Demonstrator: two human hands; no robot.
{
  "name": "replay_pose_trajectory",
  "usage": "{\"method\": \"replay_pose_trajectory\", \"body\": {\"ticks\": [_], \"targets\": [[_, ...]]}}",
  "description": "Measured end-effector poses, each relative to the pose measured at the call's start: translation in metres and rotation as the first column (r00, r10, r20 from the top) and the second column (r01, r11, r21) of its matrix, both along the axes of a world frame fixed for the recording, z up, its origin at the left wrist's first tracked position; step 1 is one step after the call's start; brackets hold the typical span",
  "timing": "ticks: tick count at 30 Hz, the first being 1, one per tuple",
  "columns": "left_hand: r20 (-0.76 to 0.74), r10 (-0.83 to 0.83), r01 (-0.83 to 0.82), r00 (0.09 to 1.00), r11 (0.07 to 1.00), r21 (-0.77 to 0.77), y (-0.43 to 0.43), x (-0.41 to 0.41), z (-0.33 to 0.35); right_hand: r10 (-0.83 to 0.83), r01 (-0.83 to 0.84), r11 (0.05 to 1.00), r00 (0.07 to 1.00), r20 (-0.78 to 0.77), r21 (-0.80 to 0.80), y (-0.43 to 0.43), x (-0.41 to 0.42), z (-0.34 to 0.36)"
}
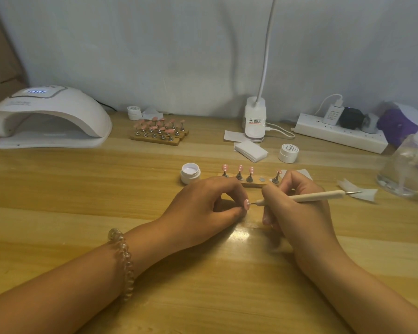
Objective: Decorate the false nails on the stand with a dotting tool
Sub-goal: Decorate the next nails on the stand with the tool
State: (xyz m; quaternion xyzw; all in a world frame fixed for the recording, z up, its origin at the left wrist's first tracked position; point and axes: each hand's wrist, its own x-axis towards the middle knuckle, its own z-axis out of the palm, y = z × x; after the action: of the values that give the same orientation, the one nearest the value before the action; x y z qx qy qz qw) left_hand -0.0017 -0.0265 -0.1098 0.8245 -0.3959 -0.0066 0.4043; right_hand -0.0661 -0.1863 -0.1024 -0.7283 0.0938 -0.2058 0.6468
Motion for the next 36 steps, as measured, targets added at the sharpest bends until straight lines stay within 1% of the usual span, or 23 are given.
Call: {"method": "replay_pose_trajectory", "body": {"ticks": [15,26,32,36], "targets": [[0.006,0.001,-0.001,1.0,1.0,-0.001,0.0,0.0004,-0.0003,0.004,-0.004,1.0,1.0,0.004,-0.021,-0.0002,0.0007,-0.0009],[-0.003,0.0,0.0,1.0,1.0,-0.007,0.0002,0.0001,-0.0011,-0.022,0.021,1.0,0.999,0.025,0.016,-0.0001,0.0,0.0002],[-0.009,0.005,-0.005,1.0,1.0,-0.012,-0.0002,0.0002,-0.0016,-0.007,0.007,1.0,1.0,0.003,-0.018,0.001,0.0003,-0.001],[-0.003,0.004,-0.004,1.0,1.0,-0.005,0.0001,-0.0006,-0.0003,-0.015,0.015,1.0,1.0,-0.006,0.006,0.0024,-0.0004,0.0012]]}}
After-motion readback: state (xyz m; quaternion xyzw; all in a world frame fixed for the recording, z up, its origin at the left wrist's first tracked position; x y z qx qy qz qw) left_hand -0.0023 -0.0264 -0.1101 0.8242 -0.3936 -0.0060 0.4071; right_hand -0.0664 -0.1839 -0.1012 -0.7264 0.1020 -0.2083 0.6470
